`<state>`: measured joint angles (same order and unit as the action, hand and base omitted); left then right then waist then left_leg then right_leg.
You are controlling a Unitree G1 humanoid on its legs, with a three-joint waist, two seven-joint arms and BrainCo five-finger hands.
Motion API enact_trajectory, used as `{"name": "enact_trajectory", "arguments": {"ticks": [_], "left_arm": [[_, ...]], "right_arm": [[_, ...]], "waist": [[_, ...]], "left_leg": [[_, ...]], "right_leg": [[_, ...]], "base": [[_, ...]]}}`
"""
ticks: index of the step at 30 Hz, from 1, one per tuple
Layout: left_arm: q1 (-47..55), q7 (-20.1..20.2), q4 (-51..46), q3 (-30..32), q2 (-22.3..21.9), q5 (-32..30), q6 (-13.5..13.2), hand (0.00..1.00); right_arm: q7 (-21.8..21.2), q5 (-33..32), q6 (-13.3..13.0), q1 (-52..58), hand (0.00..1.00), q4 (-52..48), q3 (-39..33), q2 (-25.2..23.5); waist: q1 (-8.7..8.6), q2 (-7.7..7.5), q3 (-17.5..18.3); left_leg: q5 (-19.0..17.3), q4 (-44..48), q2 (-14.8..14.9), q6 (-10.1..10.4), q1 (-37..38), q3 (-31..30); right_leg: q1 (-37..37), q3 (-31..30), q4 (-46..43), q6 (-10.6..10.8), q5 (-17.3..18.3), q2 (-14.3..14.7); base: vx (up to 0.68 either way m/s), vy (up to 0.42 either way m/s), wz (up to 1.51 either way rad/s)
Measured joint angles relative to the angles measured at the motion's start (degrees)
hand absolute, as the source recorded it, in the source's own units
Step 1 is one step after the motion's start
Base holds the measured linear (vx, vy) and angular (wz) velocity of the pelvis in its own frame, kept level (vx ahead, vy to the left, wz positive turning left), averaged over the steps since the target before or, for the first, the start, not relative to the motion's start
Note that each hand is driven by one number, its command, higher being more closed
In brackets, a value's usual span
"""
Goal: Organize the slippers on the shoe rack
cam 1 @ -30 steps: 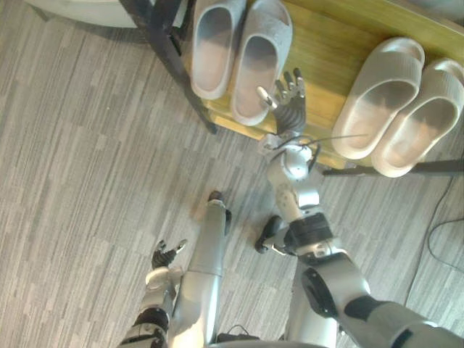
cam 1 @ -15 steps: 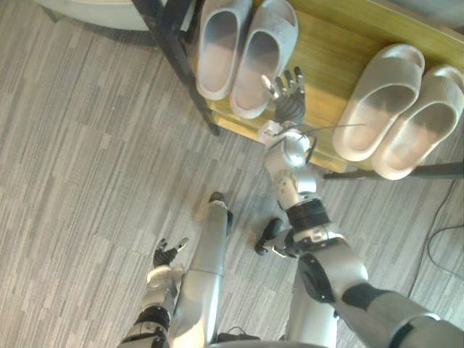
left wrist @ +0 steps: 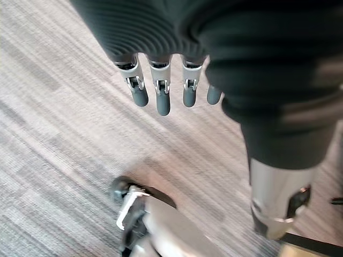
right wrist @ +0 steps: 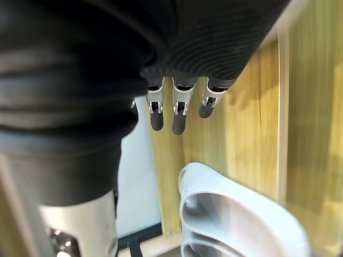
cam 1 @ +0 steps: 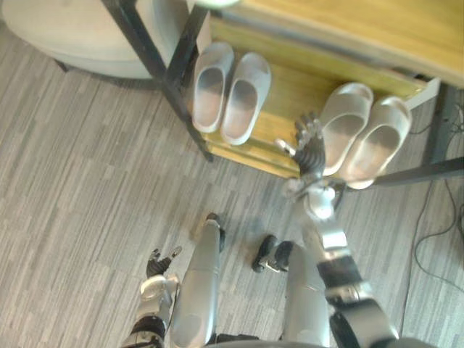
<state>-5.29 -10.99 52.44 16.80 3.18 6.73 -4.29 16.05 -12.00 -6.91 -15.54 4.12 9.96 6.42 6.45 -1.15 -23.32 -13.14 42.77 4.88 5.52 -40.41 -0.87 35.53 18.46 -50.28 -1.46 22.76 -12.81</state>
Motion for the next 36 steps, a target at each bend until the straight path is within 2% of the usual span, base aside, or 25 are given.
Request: {"name": "enact_trajectory", "arguments": {"ticks": [4,8,10,13,15,21,26,33,36], "left_arm": [[2.8,0.1,0.2,-2.2,1.2,-1.7,0.1,0.00],[4.7,1.2,1.5,-5.7,3.1,-4.5,0.2,0.00],[5.2,2.2,3.3,-7.9,3.3,-5.8,0.7,0.00],[5.3,4.3,4.6,-12.6,3.0,-6.7,0.9,0.00],[5.3,5.0,5.1,-14.6,1.3,-6.8,0.8,0.00],[6.0,5.5,5.9,-17.9,1.3,-6.9,0.9,0.00],[5.4,6.3,6.8,-23.1,1.8,-8.7,0.9,0.00],[3.4,6.7,6.3,-36.8,1.6,-10.1,0.8,0.00],[3.2,7.3,1.0,-42.7,1.6,-10.0,0.6,0.00]], "right_arm": [[-4.7,4.3,0.7,11.8,0.00,-0.6,1.7,0.1],[-7.4,7.7,1.0,19.9,0.00,5.0,1.2,-1.8],[-8.7,10.5,2.1,22.3,0.00,11.9,0.3,-2.4],[-10.6,14.9,3.0,23.0,0.00,20.2,-1.4,-2.1],[-10.9,16.6,3.5,22.5,0.00,29.3,-3.6,-1.8],[-11.4,16.1,5.1,21.6,0.00,46.7,-8.6,-1.8],[-11.2,16.0,5.2,20.2,0.00,51.0,-11.8,-1.9],[-10.4,15.5,5.4,19.5,0.00,53.6,-13.9,-2.1],[-10.3,14.8,5.5,19.6,0.00,53.6,-14.7,-2.0]], "waist": [[-0.49,-0.91,2.9],[-1.44,-2.33,7.4],[-2.81,-2.19,10.8],[-3.86,-1.42,13.9],[-3.99,-0.66,14.7],[-4.35,0.40,16.1],[-4.59,0.95,17.3],[-4.63,1.01,18.2],[-4.89,1.01,18.4]], "left_leg": [[2.6,-9.3,1.0,-0.3,8.6,3.1],[4.7,-17.9,0.7,-0.6,16.6,5.4],[6.5,-24.1,0.4,-0.7,22.0,6.6],[9.1,-31.6,-0.1,-1.0,27.2,7.4],[10.4,-35.6,-0.2,-1.1,30.9,7.9],[10.8,-38.9,-1.1,-1.5,36.2,7.9],[13.0,-42.7,-1.8,-1.8,39.2,7.4],[15.3,-46.5,-2.6,-2.5,41.7,6.6],[16.0,-47.7,-2.8,-2.9,42.2,6.6]], "right_leg": [[-7.4,-0.7,9.9,0.9,-4.0,1.9],[-14.1,-0.9,18.4,2.0,-6.7,2.6],[-19.0,-0.8,24.9,2.7,-9.2,3.6],[-23.5,-1.3,32.3,3.5,-12.4,4.7],[-27.7,-1.4,38.1,3.9,-15.0,5.8],[-35.1,-1.2,46.2,4.9,-18.3,6.6],[-36.9,-1.3,48.2,5.0,-19.4,6.9],[-38.7,-1.2,50.3,5.1,-20.7,6.9],[-38.8,-1.4,50.8,5.1,-21.5,6.8]], "base": [[0.15,0.063,-0.22],[0.14,0.043,-0.15],[0.20,0.077,-0.16],[0.16,0.072,-0.18],[0.11,0.055,-0.13],[0.06,0.038,0.00],[-0.01,0.007,0.03],[-0.06,0.024,0.03],[-0.05,0.025,-0.02]]}}
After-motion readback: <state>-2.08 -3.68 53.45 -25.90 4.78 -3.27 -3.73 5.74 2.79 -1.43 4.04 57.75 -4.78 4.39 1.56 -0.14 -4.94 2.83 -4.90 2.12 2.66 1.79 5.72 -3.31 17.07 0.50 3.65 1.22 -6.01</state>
